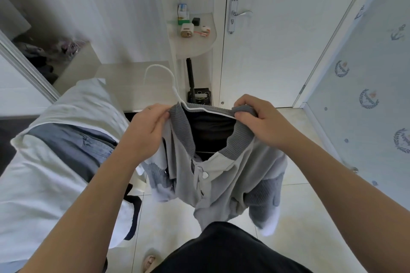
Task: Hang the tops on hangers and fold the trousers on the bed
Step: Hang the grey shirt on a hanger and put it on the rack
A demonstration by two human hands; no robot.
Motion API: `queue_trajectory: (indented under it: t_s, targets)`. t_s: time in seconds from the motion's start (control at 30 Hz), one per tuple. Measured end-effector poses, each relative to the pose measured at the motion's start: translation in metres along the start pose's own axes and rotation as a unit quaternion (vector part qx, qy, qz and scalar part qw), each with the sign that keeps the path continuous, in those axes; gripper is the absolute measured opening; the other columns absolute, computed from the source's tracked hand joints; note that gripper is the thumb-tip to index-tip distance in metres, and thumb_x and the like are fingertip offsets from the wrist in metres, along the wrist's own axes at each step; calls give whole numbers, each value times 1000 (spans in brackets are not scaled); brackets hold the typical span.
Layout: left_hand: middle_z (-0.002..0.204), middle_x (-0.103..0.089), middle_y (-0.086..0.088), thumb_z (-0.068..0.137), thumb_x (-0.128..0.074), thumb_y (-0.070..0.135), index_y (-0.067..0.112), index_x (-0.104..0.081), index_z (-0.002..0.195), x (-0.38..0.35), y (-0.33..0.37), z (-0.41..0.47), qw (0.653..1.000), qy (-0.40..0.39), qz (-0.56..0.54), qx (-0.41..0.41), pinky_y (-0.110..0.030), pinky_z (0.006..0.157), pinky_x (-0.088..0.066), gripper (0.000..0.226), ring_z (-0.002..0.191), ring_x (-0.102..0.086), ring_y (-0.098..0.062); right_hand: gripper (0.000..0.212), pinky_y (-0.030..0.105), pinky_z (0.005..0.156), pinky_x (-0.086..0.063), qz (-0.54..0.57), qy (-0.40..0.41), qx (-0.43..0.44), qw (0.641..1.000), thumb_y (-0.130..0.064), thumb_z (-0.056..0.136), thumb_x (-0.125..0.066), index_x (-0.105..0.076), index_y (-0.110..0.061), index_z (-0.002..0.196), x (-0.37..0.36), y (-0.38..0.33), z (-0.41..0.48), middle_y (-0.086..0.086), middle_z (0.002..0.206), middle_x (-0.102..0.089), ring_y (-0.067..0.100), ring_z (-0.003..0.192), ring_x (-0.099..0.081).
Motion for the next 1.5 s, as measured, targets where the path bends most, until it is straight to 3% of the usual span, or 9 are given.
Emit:
queue_trajectory:
  t_s: [0.33, 0.47, 0.63, 0.8, 0.93, 1.1, 1.3, 1.37, 1.5]
  targets:
    - [90, -51, 27, 102, -41, 14, 8, -67, 118, -14, 55, 9, 996, -33, -8, -84, -9, 84, -34, 30, 84, -48, 0, 22, 19, 75, -40, -77, -35, 94, 992, -28, 100, -58, -57, -39, 81, -24, -39, 4, -16, 81, -60, 2, 81, -56]
    - [96, -69, -8, 100, -40, 14, 5, -68, 114, 17, 19, 6, 998, 39, 35, -22, -25, 83, -38, 33, 91, -57, -23, 20, 19, 82, -41, -12, 18, 62, 998, -19, 98, -60, -67, -24, 81, 3, -27, -1, -4, 93, -57, 7, 89, -57]
    - [89, -65, -4, 105, -36, 20, 11, -63, 107, 20, 9, -1, 999, 33, 17, 18, -36, 75, -43, 29, 84, -57, -22, 23, 32, 83, -41, -32, -56, 38, 997, -16, 99, -53, -57, -18, 77, -6, -17, -5, 0, 89, -56, 14, 89, -57]
    - [86, -62, 3, 108, -37, 16, 16, -60, 103, 12, 16, 3, 999, 26, -23, 32, -28, 73, -42, 24, 81, -57, -16, 38, 37, 78, -46, -114, -50, 92, 988, -31, 100, -55, -58, -3, 75, -7, -34, 5, 7, 87, -57, 21, 79, -57]
    - [74, -55, 2, 108, -38, 17, 16, -58, 91, 16, 14, 4, 996, 13, -52, 66, -20, 63, -37, 26, 70, -52, -14, 28, 34, 84, -47, -185, -45, 143, 971, -36, 97, -60, -71, -15, 82, 3, -43, 12, -7, 103, -56, 12, 92, -57]
    - [72, -52, 2, 108, -38, 18, 26, -52, 77, 19, 15, 11, 994, 4, -41, 102, -23, 63, -36, 35, 66, -48, -5, 31, 33, 75, -47, -169, -20, 168, 971, -53, 87, -57, -74, -28, 79, 11, -56, 14, -9, 88, -57, 12, 84, -57]
    - [78, -62, 7, 96, -48, 55, 36, -63, 91, 2, 45, 6, 995, -41, -56, 72, -30, 69, -44, 24, 75, -58, -9, 27, 32, 65, -50, -114, -35, 126, 985, -36, 93, -66, -72, -17, 75, 8, -59, 17, -7, 64, -67, 16, 64, -62]
    - [76, -62, 15, 97, -59, 44, 41, -60, 87, -11, 57, 5, 996, -62, -40, 41, -24, 68, -41, 10, 76, -57, -3, 31, 20, 59, -42, -81, -38, 118, 989, -31, 95, -66, -70, -11, 72, 6, -58, 17, -8, 61, -67, 10, 55, -56]
    - [68, -55, 28, 103, -54, 23, 45, -45, 70, -17, 64, 5, 996, -69, -59, 2, -12, 63, -34, 41, 66, -51, 3, 27, 14, 56, -37, -48, -43, 97, 993, -26, 96, -64, -71, -13, 73, 4, -52, 13, -2, 66, -70, 5, 52, -50]
Point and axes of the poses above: each hand's wrist, its own z-axis towards the middle knuckle, its own x-axis out of the back of the hand, y = z × x, the point moved 7 cm from there along z, towards the middle knuckle
